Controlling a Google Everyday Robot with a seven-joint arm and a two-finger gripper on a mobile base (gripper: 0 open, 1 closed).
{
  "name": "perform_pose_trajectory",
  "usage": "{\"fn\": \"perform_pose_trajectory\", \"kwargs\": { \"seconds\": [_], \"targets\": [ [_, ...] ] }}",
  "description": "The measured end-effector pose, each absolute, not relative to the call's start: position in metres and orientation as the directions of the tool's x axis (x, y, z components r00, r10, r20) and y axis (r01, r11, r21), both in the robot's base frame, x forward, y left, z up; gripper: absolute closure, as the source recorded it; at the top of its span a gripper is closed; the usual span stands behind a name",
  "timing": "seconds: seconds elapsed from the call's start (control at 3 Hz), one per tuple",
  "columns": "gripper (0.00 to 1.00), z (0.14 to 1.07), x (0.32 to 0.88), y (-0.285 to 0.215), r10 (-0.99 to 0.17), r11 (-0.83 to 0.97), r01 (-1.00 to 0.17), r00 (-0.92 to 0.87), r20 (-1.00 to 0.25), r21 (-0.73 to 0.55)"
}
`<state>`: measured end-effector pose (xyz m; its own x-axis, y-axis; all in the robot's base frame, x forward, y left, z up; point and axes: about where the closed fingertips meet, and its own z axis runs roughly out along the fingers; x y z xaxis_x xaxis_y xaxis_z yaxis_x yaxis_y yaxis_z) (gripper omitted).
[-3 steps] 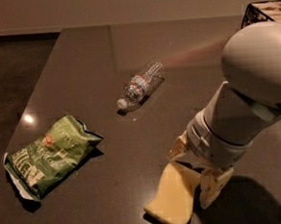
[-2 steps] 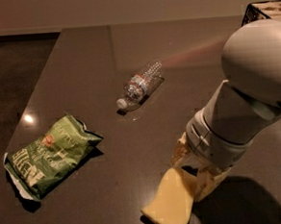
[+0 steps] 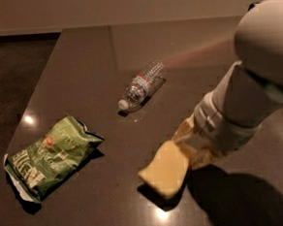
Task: Move sponge near water bottle
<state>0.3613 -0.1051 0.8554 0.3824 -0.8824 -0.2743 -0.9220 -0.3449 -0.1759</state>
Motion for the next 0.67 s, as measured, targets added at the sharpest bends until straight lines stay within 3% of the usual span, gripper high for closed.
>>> {"fn": "perform_pose_trajectory", "kwargs": {
  "seconds": [0.67],
  "targets": [
    [1.00, 0.925, 0.448, -0.160, -0.956, 0.001, -0.956, 0.085, -0.280, -0.293]
  ]
}}
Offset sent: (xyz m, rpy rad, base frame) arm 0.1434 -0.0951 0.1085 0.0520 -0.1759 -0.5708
